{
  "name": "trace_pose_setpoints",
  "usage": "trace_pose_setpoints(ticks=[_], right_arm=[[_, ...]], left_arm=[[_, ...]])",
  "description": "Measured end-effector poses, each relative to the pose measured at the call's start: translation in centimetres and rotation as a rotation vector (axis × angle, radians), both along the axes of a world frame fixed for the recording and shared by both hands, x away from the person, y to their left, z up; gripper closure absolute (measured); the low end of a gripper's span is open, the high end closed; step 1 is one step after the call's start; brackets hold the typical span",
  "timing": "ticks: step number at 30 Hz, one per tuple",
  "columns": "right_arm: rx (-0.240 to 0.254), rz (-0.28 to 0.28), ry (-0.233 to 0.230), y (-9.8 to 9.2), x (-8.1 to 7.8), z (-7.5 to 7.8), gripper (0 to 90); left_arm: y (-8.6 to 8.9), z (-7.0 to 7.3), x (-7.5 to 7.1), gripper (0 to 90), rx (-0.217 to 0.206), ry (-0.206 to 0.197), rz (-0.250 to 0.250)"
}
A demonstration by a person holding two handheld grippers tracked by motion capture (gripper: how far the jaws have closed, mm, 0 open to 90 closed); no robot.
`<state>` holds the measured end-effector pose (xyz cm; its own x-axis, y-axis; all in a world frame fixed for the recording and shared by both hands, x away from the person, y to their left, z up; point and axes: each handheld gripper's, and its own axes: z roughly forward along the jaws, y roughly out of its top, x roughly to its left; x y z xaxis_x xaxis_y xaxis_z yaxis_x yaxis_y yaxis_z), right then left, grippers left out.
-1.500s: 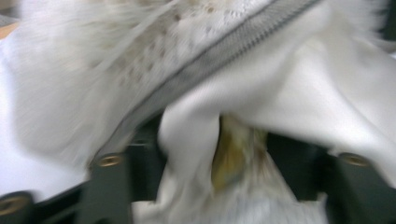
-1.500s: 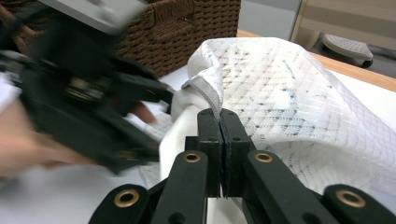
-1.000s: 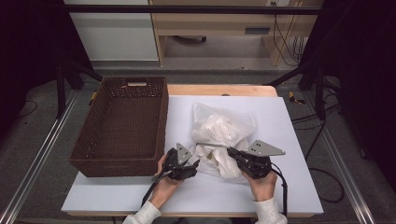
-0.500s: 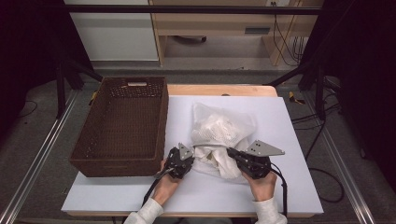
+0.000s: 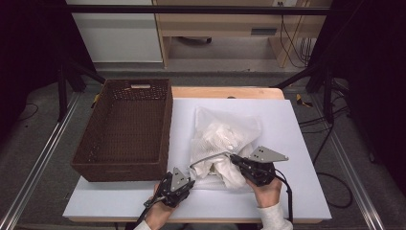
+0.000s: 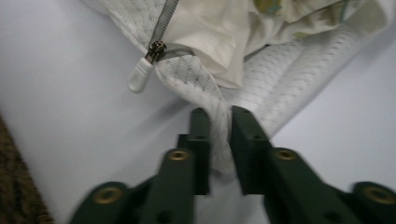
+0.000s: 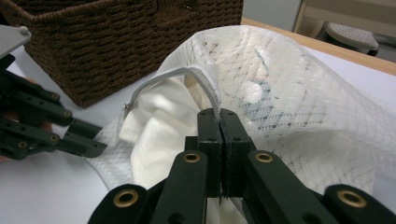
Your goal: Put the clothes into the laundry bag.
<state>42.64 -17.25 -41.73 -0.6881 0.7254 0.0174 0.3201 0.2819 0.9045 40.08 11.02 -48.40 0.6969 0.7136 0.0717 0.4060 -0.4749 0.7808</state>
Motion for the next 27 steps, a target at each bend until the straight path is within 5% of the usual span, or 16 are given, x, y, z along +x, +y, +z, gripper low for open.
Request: trace_pose_setpoints(ticks=[3,6,8,11,13,22,27], right_arm=[[0.002,0.002,0.002,-0.1,0.0,-0.1,88.9],[0.003,0.002,0.0,0.0,-0.1,0.0,88.8],[0.005,0.001,-0.001,0.1,-0.2,0.0,88.7],[0.009,-0.008,-0.003,0.0,-0.3,0.0,87.6],[0.013,-0.015,-0.004,0.0,-0.3,0.1,85.0],[0.066,-0.018,-0.049,-0.9,-2.4,1.7,57.8],[0.059,0.027,0.026,0.4,-3.5,0.8,47.8]], left_arm=[[0.3,0.1,0.5,53.5,-0.03,-0.008,0.02],[0.2,-0.3,1.5,47.3,-0.037,0.05,0.021],[0.0,-0.3,1.6,52.0,-0.027,0.06,0.019],[-0.1,-0.2,1.4,77.0,-0.027,0.059,-0.002],[0.0,-0.2,1.2,84.7,-0.032,0.07,-0.005],[0.1,-0.3,0.8,87.2,-0.013,0.048,-0.01],[0.0,-0.3,0.6,87.2,-0.002,0.035,-0.009]])
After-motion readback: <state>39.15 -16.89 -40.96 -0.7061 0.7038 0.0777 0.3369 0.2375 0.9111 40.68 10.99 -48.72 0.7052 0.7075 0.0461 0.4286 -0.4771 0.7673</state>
